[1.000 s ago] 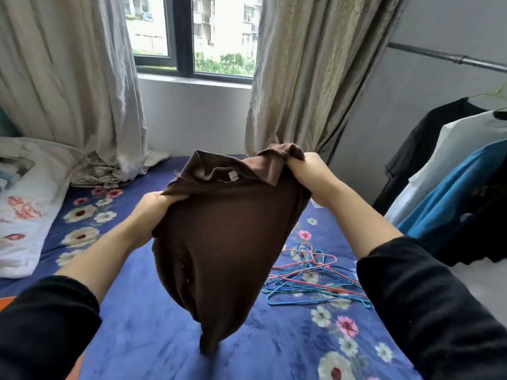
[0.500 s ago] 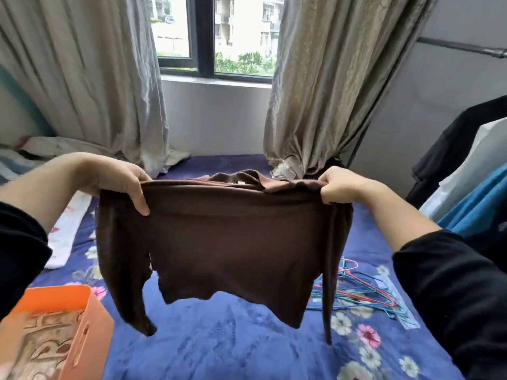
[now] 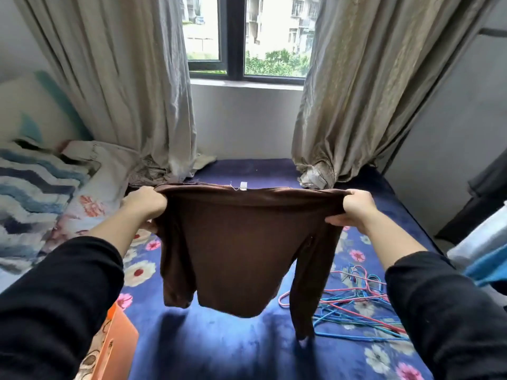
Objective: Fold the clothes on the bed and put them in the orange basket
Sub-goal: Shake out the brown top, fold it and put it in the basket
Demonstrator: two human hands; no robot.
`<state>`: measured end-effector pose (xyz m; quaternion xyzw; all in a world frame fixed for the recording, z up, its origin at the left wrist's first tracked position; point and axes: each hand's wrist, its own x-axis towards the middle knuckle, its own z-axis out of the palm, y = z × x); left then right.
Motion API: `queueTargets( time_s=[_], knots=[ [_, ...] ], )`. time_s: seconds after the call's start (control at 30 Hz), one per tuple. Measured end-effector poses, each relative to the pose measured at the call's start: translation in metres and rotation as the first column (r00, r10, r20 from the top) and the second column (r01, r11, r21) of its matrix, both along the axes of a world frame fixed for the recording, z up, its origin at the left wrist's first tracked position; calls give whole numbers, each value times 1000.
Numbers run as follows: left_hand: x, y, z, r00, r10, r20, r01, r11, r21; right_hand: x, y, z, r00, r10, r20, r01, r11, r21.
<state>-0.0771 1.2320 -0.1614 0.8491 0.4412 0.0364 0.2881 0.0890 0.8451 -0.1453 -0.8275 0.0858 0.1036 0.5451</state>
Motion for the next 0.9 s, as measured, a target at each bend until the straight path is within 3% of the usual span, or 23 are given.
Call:
queueTargets(
  time_s=[0.03,0.1,0.17,0.23,0.3,0.4,0.5,0.67,0.73,0.8,0.9],
  knots=[
    [8,3,-4,990,63,123,-40,983,-179,7,9,1,999,-38,-18,40,986,162],
    [23,0,2,909,249,334,-85,896,-436,18,25,8,995,-90,42,71,941,331],
    [37,-7,16,787,367,496,-80,858,-508,28,39,18,971,-167,170,86,911,403],
    [42,-12,28,674,419,608,-60,852,-520,33,43,26,912,-216,348,78,926,369],
    [36,-15,28,567,348,747,-35,916,-400,28,40,28,838,-183,514,55,965,255],
    [7,-22,2,557,-5,831,-40,999,33,2,30,18,757,-112,644,2,985,170],
    [-24,-30,-60,623,-98,776,-37,987,155,-23,13,-23,765,-41,643,-16,996,83],
    [-91,-48,-173,837,-122,534,50,988,147,-72,-19,-129,875,95,475,-31,990,-140],
    [-127,-61,-220,938,-129,322,97,989,111,-97,-34,-188,924,179,338,-89,961,-263],
    [-162,-73,-264,982,-179,60,175,982,72,-121,-52,-241,951,268,154,-186,895,-406],
    [-206,-96,-332,877,-327,-353,353,935,12,-163,-78,-325,877,434,-204,-467,677,-569]
  ],
)
